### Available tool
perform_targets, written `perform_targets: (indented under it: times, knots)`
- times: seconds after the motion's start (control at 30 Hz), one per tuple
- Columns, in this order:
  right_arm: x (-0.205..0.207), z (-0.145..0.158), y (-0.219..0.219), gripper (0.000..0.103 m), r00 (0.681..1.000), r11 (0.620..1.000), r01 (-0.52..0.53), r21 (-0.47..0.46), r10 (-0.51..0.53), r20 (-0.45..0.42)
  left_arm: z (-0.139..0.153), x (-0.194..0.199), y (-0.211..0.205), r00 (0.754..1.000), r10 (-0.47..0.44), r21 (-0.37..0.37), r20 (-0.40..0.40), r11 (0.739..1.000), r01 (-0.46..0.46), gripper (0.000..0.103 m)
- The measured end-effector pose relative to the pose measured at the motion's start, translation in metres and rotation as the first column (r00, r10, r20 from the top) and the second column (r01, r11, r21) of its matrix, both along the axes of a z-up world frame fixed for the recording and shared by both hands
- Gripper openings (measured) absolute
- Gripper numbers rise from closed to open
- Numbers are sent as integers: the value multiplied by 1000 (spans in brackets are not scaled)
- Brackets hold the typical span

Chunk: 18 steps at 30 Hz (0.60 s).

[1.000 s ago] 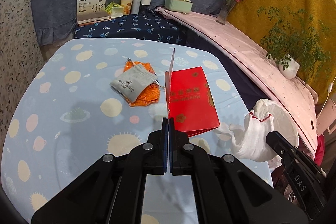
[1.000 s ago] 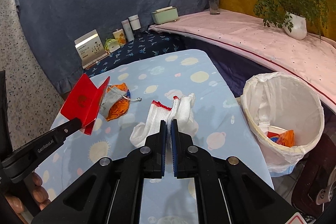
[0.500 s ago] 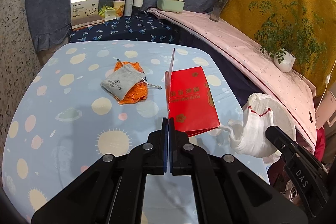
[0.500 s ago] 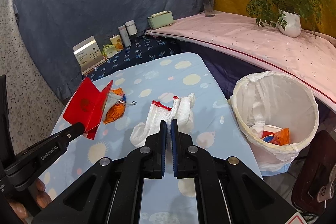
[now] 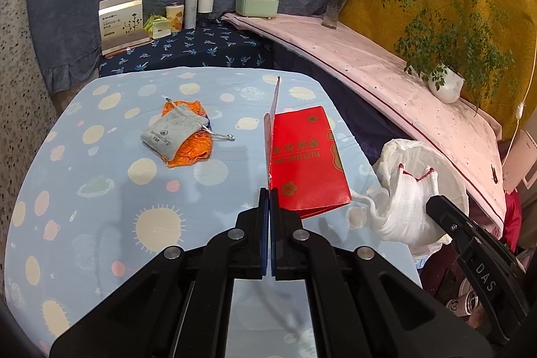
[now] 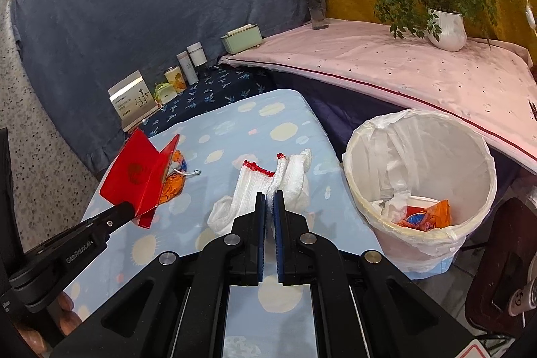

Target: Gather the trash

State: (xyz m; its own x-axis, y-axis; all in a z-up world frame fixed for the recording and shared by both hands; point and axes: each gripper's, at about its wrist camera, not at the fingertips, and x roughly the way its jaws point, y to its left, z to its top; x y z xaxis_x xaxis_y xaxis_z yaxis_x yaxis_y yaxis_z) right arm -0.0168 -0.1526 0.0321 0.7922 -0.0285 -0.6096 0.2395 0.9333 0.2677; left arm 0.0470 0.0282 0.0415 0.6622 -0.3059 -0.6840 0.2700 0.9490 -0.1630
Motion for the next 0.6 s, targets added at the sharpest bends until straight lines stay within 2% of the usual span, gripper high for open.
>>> perform_targets:
  times: [0.6]
  knots:
    - [-13, -7, -57, 5, 995, 994, 103, 20, -104, 5, -9, 3, -62, 994, -107, 23, -19, 994, 108, 0]
